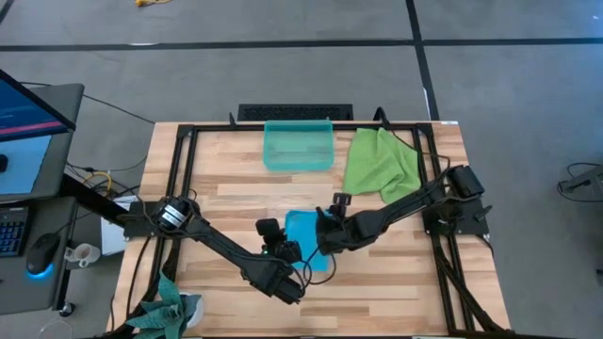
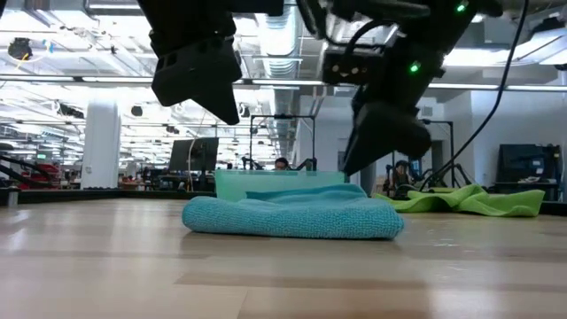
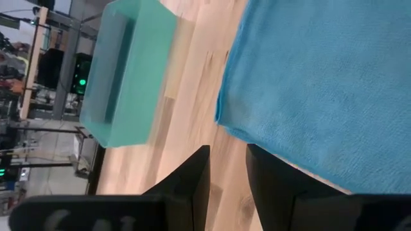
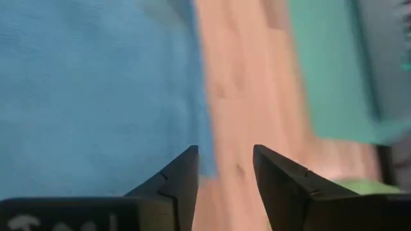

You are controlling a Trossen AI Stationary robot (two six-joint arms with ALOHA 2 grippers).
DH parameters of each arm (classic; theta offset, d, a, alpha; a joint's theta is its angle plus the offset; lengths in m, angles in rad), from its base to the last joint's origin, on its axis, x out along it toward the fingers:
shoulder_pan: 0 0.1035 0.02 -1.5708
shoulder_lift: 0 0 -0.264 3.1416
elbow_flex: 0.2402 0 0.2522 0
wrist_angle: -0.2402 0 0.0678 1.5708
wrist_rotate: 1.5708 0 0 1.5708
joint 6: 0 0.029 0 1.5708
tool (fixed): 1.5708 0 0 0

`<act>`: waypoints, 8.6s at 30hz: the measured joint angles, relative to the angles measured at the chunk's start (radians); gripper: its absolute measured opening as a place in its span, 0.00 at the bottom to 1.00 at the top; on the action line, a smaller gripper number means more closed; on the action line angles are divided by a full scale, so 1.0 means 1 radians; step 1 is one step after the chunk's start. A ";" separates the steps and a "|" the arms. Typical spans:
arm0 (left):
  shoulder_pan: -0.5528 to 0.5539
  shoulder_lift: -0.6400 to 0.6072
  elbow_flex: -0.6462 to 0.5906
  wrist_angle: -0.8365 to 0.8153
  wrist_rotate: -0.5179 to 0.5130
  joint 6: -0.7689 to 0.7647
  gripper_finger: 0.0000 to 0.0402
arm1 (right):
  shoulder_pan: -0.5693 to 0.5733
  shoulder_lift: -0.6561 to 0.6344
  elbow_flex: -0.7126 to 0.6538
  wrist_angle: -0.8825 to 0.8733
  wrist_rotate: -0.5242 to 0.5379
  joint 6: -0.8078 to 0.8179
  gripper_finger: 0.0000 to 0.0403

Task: Roll microfiber towels into tight, uniform cylinder then place into a basket
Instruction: Fold the blue microfiber cloth, then roll the blue microfiber cloth

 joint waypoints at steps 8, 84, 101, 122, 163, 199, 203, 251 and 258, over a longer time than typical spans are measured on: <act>0.001 0.000 0.000 0.105 0.019 0.058 0.23 | 0.095 -0.165 -0.058 -0.238 0.065 0.195 0.32; 0.183 0.000 -0.256 0.351 0.149 -0.090 0.23 | -0.182 -0.120 -0.518 0.888 -0.410 0.146 0.03; 0.152 0.000 -0.217 0.213 0.123 -0.135 0.23 | -0.182 -0.143 -0.520 0.857 -0.411 0.138 0.05; -0.219 0.000 0.148 -0.124 -0.035 -0.327 0.23 | 0.273 -0.563 -0.519 0.761 -0.222 0.033 0.05; -0.083 -0.154 -0.027 0.658 0.445 0.476 0.00 | 0.497 -0.449 -0.375 0.679 0.045 -0.194 0.09; -0.087 -0.424 -0.745 1.366 0.443 0.362 0.03 | 0.404 -0.210 -0.376 0.813 -0.133 -0.166 0.45; -0.084 -0.389 -0.744 1.386 0.463 0.337 0.10 | 0.390 -0.164 -0.377 0.870 -0.133 -0.168 0.54; -0.041 -0.201 -0.743 1.353 0.401 0.365 0.36 | 0.215 0.029 -0.376 0.883 -0.295 -0.121 0.58; -0.041 -0.200 -0.744 1.353 0.395 0.344 0.36 | 0.202 0.028 -0.375 0.872 -0.337 -0.036 0.50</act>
